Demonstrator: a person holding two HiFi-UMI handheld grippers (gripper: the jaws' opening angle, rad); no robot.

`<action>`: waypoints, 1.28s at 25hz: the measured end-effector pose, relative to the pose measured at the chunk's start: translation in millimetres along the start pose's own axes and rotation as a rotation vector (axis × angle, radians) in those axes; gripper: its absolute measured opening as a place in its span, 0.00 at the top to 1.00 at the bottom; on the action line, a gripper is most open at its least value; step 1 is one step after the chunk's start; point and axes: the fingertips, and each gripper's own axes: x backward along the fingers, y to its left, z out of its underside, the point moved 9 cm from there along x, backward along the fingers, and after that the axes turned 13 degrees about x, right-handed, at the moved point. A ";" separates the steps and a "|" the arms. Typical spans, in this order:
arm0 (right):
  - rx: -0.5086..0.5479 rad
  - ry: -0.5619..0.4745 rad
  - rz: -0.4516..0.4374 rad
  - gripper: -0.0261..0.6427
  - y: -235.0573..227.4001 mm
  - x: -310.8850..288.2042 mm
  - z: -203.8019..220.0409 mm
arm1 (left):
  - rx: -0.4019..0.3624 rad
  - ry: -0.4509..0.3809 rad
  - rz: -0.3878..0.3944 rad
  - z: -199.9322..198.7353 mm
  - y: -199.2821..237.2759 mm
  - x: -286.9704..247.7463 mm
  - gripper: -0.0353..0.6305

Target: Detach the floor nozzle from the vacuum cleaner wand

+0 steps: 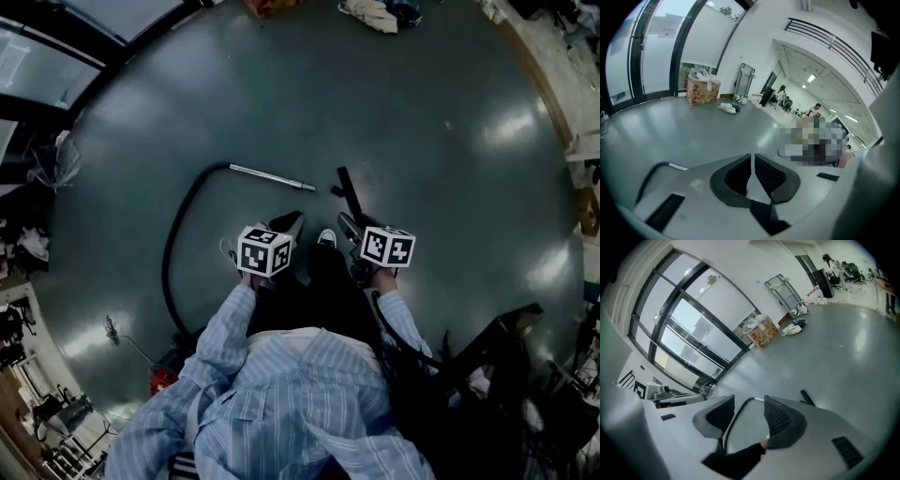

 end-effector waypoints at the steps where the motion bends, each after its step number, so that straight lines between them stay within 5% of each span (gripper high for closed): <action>1: 0.008 0.009 -0.005 0.66 10.0 2.7 3.6 | -0.008 0.005 0.002 6.6 -0.8 9.8 0.90; 15: 0.094 -0.065 0.041 0.66 162.2 -2.9 59.2 | -0.022 -0.130 0.068 71.5 61.7 151.9 0.90; 20: 0.046 -0.129 0.062 0.67 207.5 2.4 99.8 | -0.104 -0.104 0.088 114.0 79.9 188.3 0.90; 32: 0.038 -0.133 0.142 0.67 249.5 53.7 189.2 | -0.070 -0.066 0.194 180.5 59.1 213.7 0.90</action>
